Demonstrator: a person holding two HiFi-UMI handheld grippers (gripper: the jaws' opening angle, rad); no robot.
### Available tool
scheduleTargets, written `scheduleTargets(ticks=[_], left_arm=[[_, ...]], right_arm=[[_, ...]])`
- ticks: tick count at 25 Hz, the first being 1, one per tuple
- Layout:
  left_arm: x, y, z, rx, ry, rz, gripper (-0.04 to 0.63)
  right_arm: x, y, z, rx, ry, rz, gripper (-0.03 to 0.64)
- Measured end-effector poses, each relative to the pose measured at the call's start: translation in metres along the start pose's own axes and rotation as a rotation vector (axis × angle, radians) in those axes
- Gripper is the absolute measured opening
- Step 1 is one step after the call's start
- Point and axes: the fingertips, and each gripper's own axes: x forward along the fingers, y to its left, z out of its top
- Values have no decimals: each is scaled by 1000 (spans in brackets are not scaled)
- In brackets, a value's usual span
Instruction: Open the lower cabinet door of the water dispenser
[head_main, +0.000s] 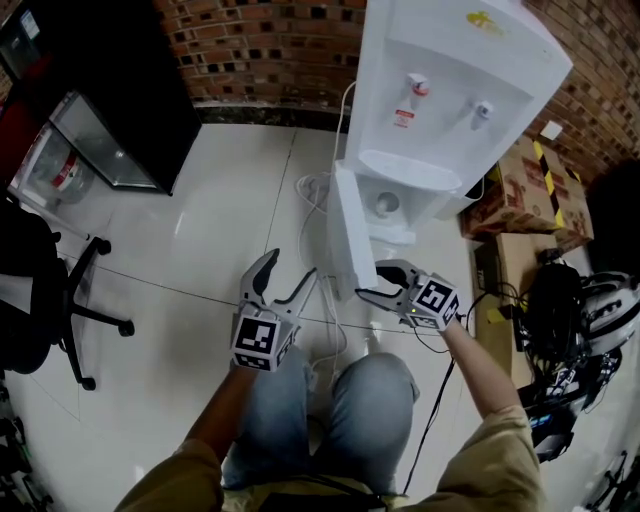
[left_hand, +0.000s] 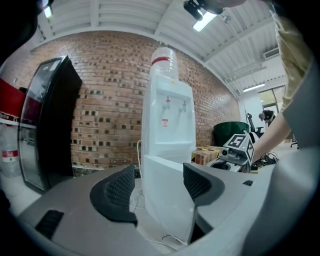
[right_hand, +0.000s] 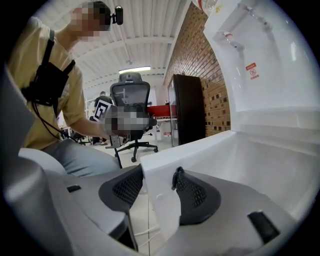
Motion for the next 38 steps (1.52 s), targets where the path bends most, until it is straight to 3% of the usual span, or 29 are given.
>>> scheduleTargets(ticks=[11, 18, 24, 38], left_arm=[[-36, 42, -2, -10, -24, 94, 307], [-63, 62, -2, -16, -24, 127, 307], [-79, 81, 0, -38, -37, 159, 307], [-102, 108, -4, -78, -25, 182, 307]], right_arm=[[78, 21, 25, 50, -79, 49, 245], [118, 23, 40, 119, -38, -51, 244], [151, 23, 50, 124, 31, -59, 227], [232, -15, 83, 140, -101, -274, 229]])
